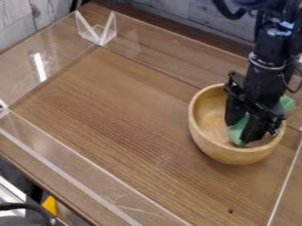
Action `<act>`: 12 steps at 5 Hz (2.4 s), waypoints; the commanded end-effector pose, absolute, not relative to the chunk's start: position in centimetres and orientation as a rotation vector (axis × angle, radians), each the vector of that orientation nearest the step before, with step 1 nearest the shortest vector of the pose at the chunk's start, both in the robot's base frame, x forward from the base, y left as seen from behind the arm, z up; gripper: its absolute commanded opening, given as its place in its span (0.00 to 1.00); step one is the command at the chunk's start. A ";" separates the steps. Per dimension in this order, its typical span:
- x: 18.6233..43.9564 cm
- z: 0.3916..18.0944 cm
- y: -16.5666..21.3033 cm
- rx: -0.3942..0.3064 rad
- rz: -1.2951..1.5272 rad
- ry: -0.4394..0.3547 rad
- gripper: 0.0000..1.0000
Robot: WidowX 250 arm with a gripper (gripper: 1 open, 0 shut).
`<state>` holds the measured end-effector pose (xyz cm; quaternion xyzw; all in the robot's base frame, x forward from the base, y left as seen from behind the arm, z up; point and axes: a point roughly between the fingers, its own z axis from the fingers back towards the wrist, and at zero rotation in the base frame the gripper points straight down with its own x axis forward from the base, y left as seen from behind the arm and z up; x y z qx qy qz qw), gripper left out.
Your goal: Put the green block in the brown bowl
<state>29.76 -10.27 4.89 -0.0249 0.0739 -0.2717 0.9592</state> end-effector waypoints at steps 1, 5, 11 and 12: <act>30.8 6.1 -11.0 -0.057 -0.528 0.088 0.00; 30.2 7.0 -9.1 -0.061 -0.500 0.083 1.00; 29.1 11.2 -3.3 -0.010 -0.501 0.050 1.00; 29.3 15.1 -1.5 0.023 -0.465 0.020 1.00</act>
